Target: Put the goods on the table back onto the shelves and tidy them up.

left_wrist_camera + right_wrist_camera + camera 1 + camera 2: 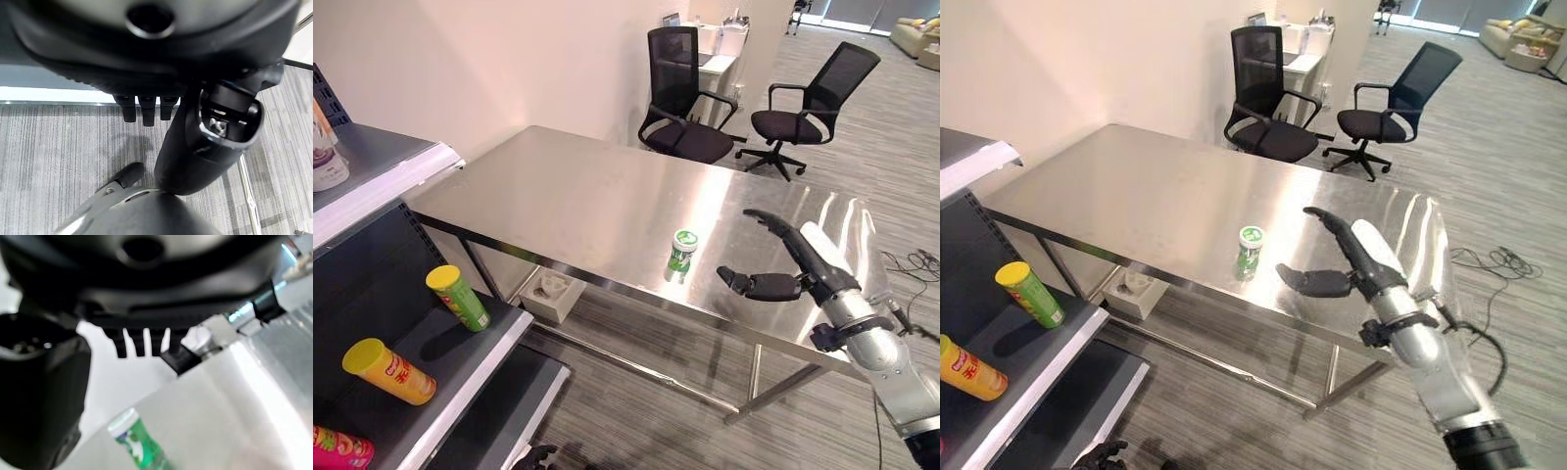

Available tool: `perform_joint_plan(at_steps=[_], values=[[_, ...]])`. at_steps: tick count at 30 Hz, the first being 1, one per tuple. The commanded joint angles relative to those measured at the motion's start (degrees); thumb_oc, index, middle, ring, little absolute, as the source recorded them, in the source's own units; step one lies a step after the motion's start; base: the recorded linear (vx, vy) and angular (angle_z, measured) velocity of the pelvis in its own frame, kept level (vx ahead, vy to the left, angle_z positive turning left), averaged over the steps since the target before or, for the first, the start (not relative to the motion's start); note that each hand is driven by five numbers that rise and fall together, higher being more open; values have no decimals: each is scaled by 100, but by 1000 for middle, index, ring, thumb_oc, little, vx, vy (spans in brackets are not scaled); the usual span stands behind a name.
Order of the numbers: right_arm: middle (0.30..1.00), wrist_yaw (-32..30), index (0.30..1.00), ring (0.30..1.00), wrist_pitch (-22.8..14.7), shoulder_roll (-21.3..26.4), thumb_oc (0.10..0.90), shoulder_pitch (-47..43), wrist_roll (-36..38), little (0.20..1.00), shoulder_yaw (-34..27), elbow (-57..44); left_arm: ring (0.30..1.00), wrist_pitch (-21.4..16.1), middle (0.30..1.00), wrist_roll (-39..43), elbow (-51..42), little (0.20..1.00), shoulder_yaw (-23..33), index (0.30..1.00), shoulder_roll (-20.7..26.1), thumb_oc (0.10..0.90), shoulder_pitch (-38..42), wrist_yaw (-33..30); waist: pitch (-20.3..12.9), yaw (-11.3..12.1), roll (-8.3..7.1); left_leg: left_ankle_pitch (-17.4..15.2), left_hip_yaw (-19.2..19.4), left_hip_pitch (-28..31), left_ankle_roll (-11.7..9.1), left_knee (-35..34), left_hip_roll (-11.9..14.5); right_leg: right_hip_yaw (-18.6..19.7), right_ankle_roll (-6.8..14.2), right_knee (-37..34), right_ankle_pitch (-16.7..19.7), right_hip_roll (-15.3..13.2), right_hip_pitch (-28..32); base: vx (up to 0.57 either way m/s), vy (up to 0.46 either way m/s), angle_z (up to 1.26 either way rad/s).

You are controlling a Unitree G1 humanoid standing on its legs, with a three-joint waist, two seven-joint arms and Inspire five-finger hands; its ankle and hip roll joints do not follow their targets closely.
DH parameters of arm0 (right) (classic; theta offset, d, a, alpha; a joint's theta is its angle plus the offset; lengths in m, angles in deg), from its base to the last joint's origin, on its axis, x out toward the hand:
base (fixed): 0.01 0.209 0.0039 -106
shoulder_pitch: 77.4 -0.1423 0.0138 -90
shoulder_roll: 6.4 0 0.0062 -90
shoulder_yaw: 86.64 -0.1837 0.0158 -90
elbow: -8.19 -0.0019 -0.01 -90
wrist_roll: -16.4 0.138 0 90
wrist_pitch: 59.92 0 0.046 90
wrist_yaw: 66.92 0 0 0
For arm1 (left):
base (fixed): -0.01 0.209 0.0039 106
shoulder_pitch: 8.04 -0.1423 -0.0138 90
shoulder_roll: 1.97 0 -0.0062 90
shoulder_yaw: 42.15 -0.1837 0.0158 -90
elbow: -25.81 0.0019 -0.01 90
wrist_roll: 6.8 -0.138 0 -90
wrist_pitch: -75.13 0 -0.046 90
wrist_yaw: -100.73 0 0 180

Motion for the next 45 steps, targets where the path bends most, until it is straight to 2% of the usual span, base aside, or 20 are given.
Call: perform_joint_plan(at_steps=[1, 6, 14, 30, 44, 45], values=[[900, -461, 900, 900, -463, 65, 800, -652, 411, 900, -479, -200, 900, -146, 900, 45, 268, 900, -438, 900, -261, 800, 334, 117, -98, 300, -123, -483, -190, 119, -348, 48, 520, -86, 449, 157, -241, -332, 191, 20, 1, 6], [900, -532, 900, 900, -482, -279, 800, -638, 671, 900, -320, 169, 900, -161, 900, 27, 249, 900, -492, 900, -257, 800, 303, 93, -87, 371, -118, -491, -236, 106, -342, 48, 484, -125, 448, 134, -236, -339, 203, 36, 3, 7], [900, -767, 900, 900, -407, -429, 800, -851, 543, 900, -107, 591, 900, -168, 900, -25, 243, 900, -554, 900, -263, 800, 258, 46, -65, 479, -103, -504, -298, 55, -321, 48, 418, -201, 468, 104, -206, -370, 198, 30, 9, 4], [900, -1020, 900, 900, -250, -560, 800, -1564, 365, 900, 326, 992, 900, -162, 900, -13, 148, 900, -666, 900, -220, 800, 240, -38, -14, 675, -99, -550, -389, 1, -261, 48, 298, -299, 491, 102, -207, -432, 213, 24, 11, 3], [900, -1053, 900, 900, -86, -656, 800, -1911, 368, 900, 650, 1519, 900, -143, 900, 25, 157, 900, -700, 900, -203, 800, 235, -71, 14, 804, -168, -593, -487, -37, -216, 48, 197, -379, 516, 127, -186, -472, 207, 24, 17, 4], [764, -1061, 764, 764, -93, -661, 709, -1923, 377, 764, 650, 1534, 900, -144, 900, 20, 150, 900, -702, 900, -197, 800, 232, -79, 12, 806, -169, -594, -489, -37, -215, 48, 195, -381, 517, 131, -190, -474, 210, 0, 0, 0]])
